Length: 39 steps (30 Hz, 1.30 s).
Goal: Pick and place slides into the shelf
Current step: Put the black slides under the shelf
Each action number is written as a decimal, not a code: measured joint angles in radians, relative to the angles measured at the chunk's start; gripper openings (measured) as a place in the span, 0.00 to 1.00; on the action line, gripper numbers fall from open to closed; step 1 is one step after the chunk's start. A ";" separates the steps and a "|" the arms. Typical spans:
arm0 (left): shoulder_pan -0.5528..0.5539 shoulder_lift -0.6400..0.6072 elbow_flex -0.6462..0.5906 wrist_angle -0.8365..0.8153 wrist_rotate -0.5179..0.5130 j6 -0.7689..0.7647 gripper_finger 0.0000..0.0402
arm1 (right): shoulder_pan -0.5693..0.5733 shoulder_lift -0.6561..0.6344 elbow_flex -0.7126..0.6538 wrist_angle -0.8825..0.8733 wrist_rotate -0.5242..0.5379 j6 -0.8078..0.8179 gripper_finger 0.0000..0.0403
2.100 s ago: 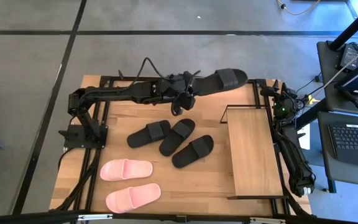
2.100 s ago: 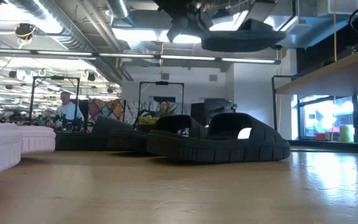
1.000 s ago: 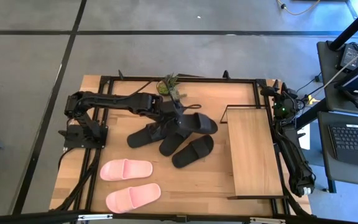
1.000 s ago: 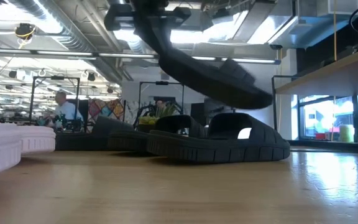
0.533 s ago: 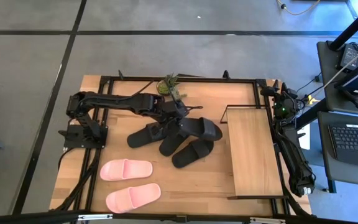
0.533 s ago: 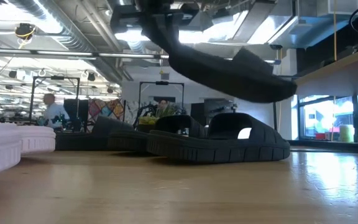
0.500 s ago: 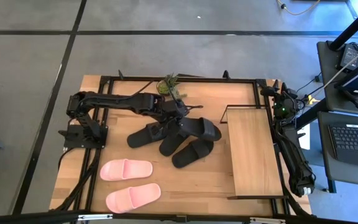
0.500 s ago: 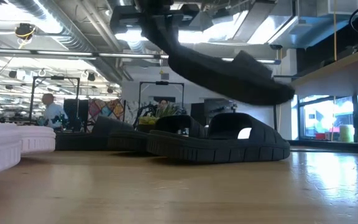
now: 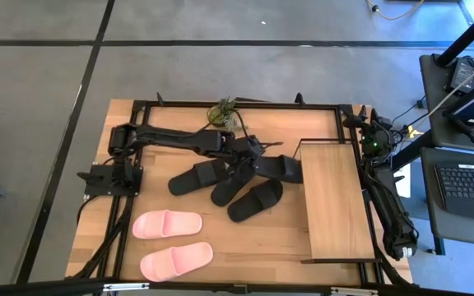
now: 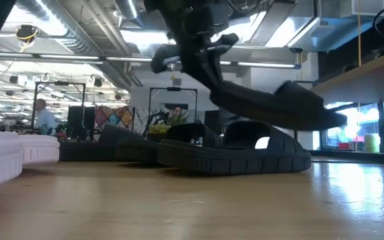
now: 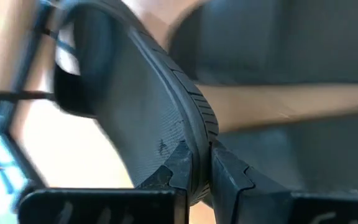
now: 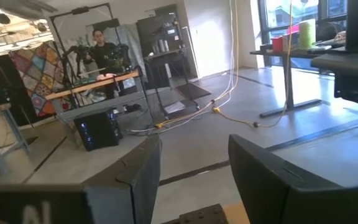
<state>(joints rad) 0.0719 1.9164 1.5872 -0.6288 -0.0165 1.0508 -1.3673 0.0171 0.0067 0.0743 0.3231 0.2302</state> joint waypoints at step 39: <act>0.041 0.290 0.000 0.652 0.150 -0.102 0.11 | 0.001 0.000 0.000 0.002 -0.030 0.000 0.47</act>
<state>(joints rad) 0.1130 2.2061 1.5877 0.0231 0.1340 0.9488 -1.3663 0.0174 0.0067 0.0761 0.2932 0.2302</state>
